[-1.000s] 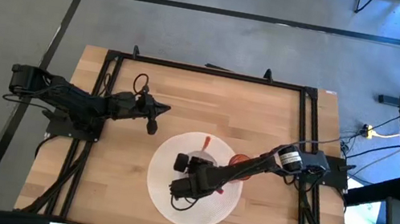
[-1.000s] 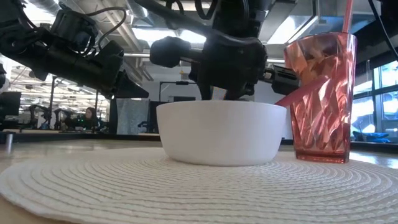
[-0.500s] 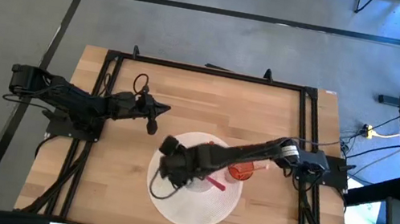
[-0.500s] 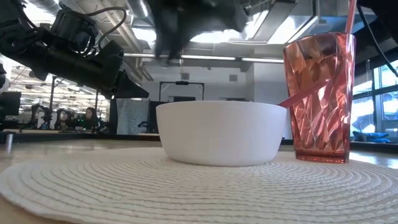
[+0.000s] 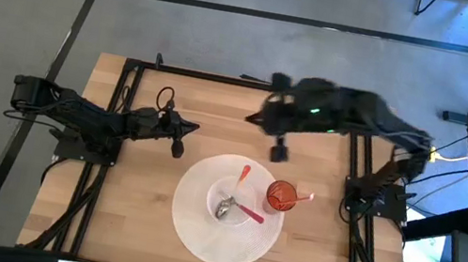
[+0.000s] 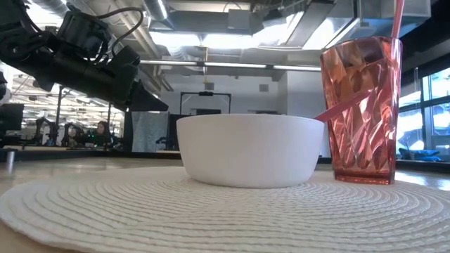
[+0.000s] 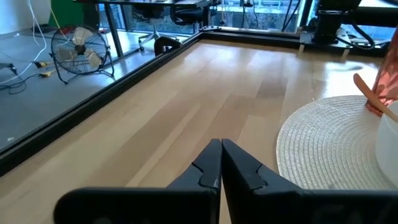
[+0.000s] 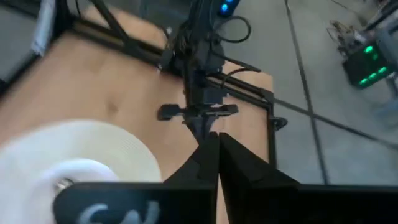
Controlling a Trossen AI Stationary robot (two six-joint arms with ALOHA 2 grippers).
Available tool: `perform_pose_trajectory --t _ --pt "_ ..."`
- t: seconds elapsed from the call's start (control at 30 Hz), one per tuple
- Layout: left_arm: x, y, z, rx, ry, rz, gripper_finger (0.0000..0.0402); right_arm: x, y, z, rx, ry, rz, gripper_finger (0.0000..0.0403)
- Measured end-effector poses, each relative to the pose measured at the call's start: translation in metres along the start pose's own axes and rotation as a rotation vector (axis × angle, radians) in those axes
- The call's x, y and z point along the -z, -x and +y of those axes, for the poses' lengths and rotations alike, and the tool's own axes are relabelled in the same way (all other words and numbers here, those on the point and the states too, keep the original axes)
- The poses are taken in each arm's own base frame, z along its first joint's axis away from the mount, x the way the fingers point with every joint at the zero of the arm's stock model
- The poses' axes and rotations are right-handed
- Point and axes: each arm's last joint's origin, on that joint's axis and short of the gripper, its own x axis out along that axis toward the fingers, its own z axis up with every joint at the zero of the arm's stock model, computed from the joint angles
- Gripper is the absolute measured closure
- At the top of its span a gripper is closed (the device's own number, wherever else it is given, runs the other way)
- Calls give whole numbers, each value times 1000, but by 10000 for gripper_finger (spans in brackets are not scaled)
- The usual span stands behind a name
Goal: Pick & Place Utensil
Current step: Return to Home Position
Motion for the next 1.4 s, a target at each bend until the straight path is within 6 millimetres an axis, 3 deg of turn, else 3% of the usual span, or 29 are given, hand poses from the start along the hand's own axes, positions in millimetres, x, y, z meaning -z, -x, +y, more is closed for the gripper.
perform_pose_trajectory --t 0.1,0.2,0.3,0.57,0.7,0.87,1.1,1.4 --pt "0 0 0 6 0 0 398 13 16 -4 -33 -86 -45 399" --pt "0 0 0 17 -3 -4 398 37 9 0 -63 -126 -107 398" --pt "-3 0 -2 85 -22 -25 398 72 -2 5 -93 -148 -200 400" --pt "-10 1 -6 202 -78 -112 398 171 6 7 -124 -297 -467 401" --pt "-21 3 -7 237 -84 -222 398 202 13 15 -166 -348 -521 401" --pt "-27 5 -8 261 -74 -288 398 240 3 32 -163 -404 -515 401" --pt "-39 22 -2 277 -91 -292 398 281 16 53 -114 -408 -593 401" --pt "-48 82 13 139 -90 -289 399 303 40 67 -85 -413 -697 401"
